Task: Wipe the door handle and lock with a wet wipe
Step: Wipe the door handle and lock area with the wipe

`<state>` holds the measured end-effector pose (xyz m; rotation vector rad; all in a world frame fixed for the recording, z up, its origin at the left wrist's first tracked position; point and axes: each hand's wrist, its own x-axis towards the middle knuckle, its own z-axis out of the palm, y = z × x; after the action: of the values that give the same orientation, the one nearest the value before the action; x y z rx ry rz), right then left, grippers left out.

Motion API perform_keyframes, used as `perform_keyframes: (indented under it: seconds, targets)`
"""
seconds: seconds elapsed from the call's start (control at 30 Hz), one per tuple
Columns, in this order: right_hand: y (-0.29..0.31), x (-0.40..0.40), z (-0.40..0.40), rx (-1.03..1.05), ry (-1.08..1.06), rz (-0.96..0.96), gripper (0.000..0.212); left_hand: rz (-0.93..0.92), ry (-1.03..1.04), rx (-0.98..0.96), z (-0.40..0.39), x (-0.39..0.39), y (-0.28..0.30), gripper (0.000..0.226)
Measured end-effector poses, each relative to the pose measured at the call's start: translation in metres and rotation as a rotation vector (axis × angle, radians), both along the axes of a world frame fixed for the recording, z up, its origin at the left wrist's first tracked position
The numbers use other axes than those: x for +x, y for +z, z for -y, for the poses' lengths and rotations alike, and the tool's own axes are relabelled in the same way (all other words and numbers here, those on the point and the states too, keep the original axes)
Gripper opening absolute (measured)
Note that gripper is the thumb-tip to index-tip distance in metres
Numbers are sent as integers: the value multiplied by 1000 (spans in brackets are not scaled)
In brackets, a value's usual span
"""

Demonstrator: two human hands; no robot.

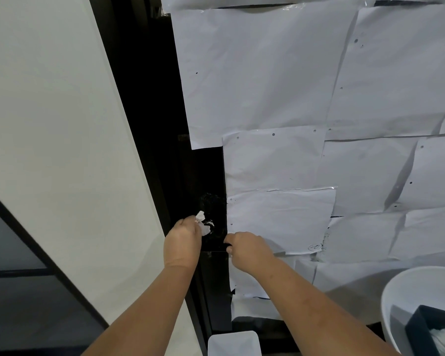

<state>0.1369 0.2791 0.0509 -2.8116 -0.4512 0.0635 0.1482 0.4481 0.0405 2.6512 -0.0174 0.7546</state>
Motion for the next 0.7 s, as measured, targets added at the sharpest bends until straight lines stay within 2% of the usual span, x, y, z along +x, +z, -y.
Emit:
perform_keyframes:
  seconds: [0.03,0.1,0.17,0.27,0.4,0.53,0.7]
  targets:
    - [0,0,0,5,0,1,33,45,-1,-91,1,-1,2,6]
    - [-1,0,0,7,1,9,32,109,-14,-147,3,-4,7,10]
    - [-1,0,0,7,2,12,31,112,-47,-88,0,-3,7,16]
    - [-3,1,0,11,3,9,30,-33,-132,6,0,-3,3,27]
    - [-3,2,0,5,7,22,29,-53,-205,81,-5,-1,-6,46]
    - [-2,1,0,6,4,17,29,-82,-168,162,-3,8,5,17]
    - [0,1,0,0,14,25,27,-96,-294,393,8,20,7,35]
